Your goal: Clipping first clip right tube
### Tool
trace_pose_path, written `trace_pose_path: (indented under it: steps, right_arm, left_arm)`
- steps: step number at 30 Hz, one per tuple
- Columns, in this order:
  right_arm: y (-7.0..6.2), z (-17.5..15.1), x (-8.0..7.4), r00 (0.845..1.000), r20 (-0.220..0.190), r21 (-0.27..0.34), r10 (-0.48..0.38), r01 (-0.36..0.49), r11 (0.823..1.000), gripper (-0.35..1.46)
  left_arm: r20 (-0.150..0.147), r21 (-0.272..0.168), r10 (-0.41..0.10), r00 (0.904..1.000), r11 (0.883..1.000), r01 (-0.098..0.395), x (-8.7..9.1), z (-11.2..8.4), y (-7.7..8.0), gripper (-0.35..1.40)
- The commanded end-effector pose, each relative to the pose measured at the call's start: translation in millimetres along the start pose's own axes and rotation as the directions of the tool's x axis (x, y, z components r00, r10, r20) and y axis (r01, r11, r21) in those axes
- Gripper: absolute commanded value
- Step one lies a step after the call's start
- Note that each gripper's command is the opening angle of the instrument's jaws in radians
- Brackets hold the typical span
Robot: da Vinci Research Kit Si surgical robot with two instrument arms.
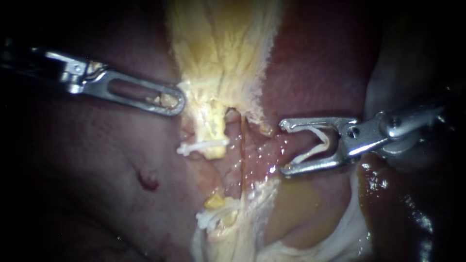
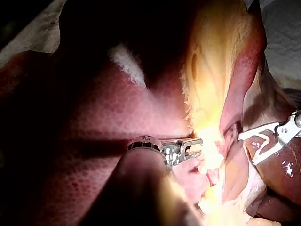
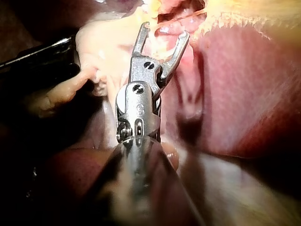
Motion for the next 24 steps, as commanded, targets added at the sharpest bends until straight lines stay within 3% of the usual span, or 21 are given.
trace_pose_path:
  steps: [1,10,24]
  right_arm:
    - [0.0,0.1,0.0,1.0,0.0,0.0,0.001,-0.001,1.0,0.5]
    - [-0.4,1.3,-0.6,1.0,-0.001,0.018,-0.005,0.005,1.0,0.5]
    - [-0.7,7.1,-5.0,0.999,0.006,0.051,0.047,-0.048,0.998,0.5]
  left_arm:
    - [0.001,0.0,0.0,1.0,1.0,0.0,0.0,-0.1,0.0,-0.35]
    - [0.001,0.0,0.0,1.0,1.0,0.0,0.0,-0.1,0.1,-0.35]
    - [0.002,-0.001,0.001,1.0,1.0,-0.001,0.2,0.0,0.1,-0.35]
